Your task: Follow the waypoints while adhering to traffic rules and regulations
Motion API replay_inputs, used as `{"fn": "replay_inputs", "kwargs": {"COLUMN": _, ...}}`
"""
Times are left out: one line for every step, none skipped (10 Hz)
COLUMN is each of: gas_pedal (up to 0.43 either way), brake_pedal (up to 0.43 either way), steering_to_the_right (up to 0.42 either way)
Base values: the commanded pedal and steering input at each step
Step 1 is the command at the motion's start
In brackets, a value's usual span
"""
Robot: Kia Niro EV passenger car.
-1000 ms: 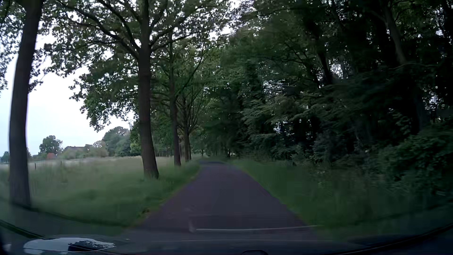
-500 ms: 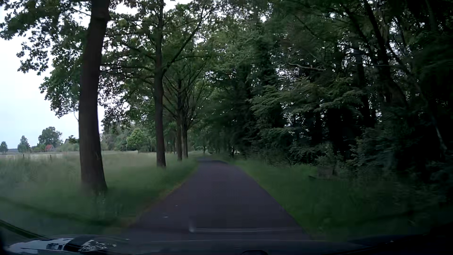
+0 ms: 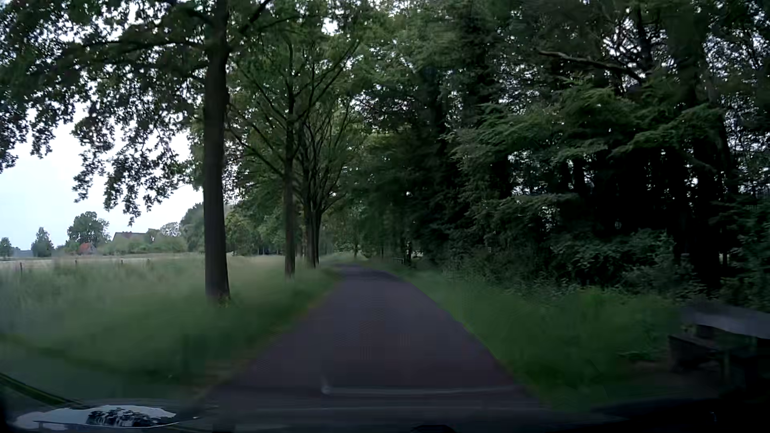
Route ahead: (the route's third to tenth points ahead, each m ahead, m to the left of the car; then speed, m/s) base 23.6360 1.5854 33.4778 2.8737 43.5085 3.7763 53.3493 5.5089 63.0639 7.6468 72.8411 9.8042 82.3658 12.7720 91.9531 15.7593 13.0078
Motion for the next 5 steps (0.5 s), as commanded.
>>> {"fn": "replay_inputs", "kwargs": {"gas_pedal": 0.228, "brake_pedal": 0.0, "steering_to_the_right": -0.009}}
{"fn": "replay_inputs", "kwargs": {"gas_pedal": 0.228, "brake_pedal": 0.0, "steering_to_the_right": -0.007}}
{"fn": "replay_inputs", "kwargs": {"gas_pedal": 0.228, "brake_pedal": 0.0, "steering_to_the_right": -0.009}}
{"fn": "replay_inputs", "kwargs": {"gas_pedal": 0.228, "brake_pedal": 0.0, "steering_to_the_right": -0.011}}
{"fn": "replay_inputs", "kwargs": {"gas_pedal": 0.228, "brake_pedal": 0.0, "steering_to_the_right": -0.011}}
